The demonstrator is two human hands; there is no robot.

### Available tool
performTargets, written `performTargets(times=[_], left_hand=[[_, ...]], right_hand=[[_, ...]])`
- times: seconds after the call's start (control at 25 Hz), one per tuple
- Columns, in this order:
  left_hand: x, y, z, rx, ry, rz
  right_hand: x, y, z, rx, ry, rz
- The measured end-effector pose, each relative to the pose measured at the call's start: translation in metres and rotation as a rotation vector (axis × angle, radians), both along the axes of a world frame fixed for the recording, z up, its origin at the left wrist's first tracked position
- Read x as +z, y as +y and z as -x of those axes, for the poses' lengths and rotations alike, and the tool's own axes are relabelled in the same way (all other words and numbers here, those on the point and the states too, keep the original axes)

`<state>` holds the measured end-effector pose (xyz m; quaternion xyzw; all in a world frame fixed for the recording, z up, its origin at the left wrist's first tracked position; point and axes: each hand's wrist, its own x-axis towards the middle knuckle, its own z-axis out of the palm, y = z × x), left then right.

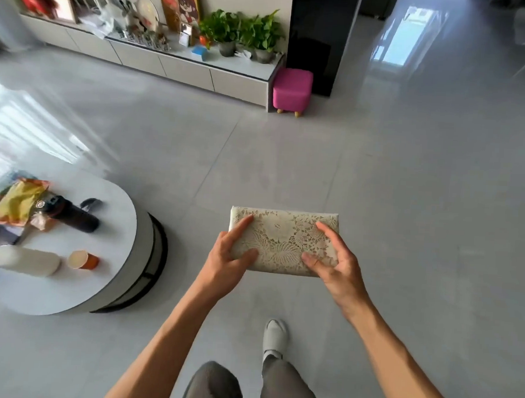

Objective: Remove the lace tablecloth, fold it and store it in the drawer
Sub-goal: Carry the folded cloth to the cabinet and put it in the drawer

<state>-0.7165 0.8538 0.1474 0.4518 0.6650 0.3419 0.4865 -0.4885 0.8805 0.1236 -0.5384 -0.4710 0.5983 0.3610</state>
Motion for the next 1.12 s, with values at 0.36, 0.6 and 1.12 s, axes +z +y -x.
performTargets(times=[0.36,0.6,1.12], left_hand=[[-0.021,0.280,0.163,-0.122,0.182,-0.030],[-0.031,0.474,0.287,-0.156,0.251,-0.039],[-0.159,0.943,0.458,-0.228,0.319,0.023]], right_hand=[[-0.021,0.281,0.155,0.082,-0.190,-0.126],[-0.034,0.458,0.282,0.004,-0.197,-0.101],[-0.171,0.913,0.462,-0.057,-0.211,0.037]])
